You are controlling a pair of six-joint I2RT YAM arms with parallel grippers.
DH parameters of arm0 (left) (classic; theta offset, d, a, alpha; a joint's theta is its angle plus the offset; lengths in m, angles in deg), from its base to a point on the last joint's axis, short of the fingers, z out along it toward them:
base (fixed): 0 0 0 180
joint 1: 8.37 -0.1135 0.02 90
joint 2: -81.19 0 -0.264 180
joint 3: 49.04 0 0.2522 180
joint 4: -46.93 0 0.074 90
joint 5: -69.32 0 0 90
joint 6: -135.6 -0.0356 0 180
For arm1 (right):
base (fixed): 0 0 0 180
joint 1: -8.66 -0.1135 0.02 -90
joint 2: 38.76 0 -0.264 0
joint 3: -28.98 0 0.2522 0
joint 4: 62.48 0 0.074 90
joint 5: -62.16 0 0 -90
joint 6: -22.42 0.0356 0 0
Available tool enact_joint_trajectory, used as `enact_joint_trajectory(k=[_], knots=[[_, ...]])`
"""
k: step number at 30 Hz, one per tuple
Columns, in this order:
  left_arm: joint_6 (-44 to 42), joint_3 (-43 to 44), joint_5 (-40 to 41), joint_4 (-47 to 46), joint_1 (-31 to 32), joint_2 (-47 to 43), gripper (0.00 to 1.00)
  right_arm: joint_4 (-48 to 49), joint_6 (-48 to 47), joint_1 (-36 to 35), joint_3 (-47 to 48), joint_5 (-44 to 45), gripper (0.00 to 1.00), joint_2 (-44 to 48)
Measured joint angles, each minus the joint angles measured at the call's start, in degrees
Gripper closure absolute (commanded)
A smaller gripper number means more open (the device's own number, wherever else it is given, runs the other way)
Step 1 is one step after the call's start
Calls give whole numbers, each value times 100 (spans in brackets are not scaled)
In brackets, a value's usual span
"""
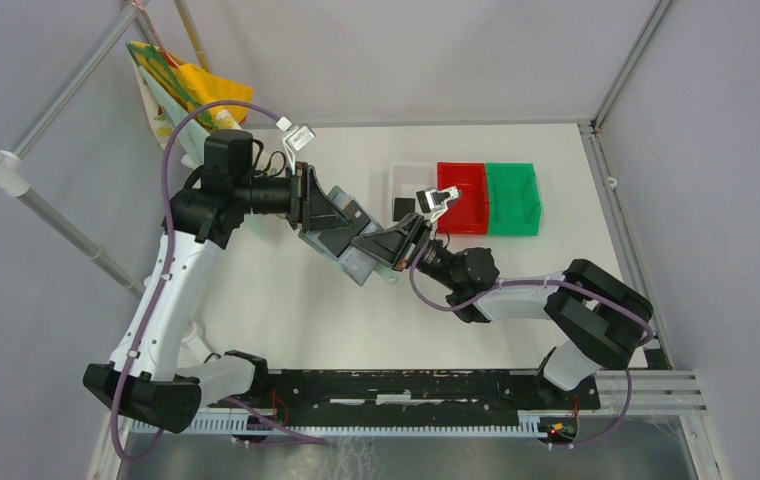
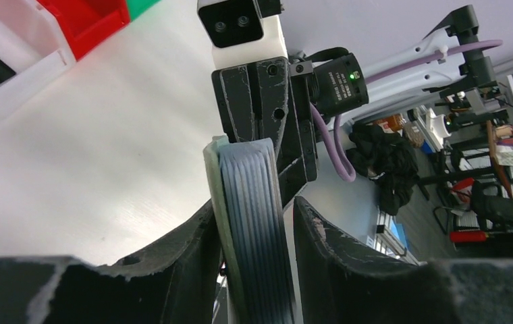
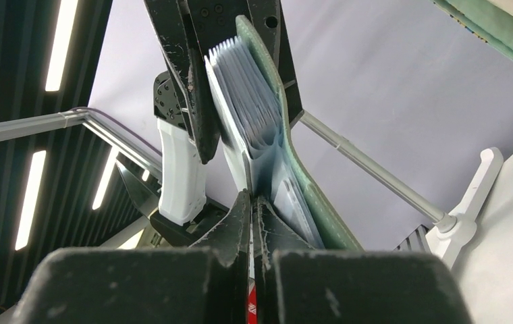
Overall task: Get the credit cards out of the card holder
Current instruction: Remove the credit card from the card holder.
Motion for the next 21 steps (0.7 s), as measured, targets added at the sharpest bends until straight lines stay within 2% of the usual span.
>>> enact_joint_trajectory(k=[9,15,19,20,21], knots=[[2,0,-649,81,-234,17,61,83,28,26,-304,76,100,232],[0,0,-745,107,-302,17,76,90,17,26,-323,76,100,310],[0,-2,-769,131,-319,17,77,90,4,26,-334,63,100,326],[-2,-2,-769,160,-321,20,78,90,-2,24,-348,61,97,332],[-4,-2,-769,195,-321,22,78,94,-11,24,-369,59,89,339]])
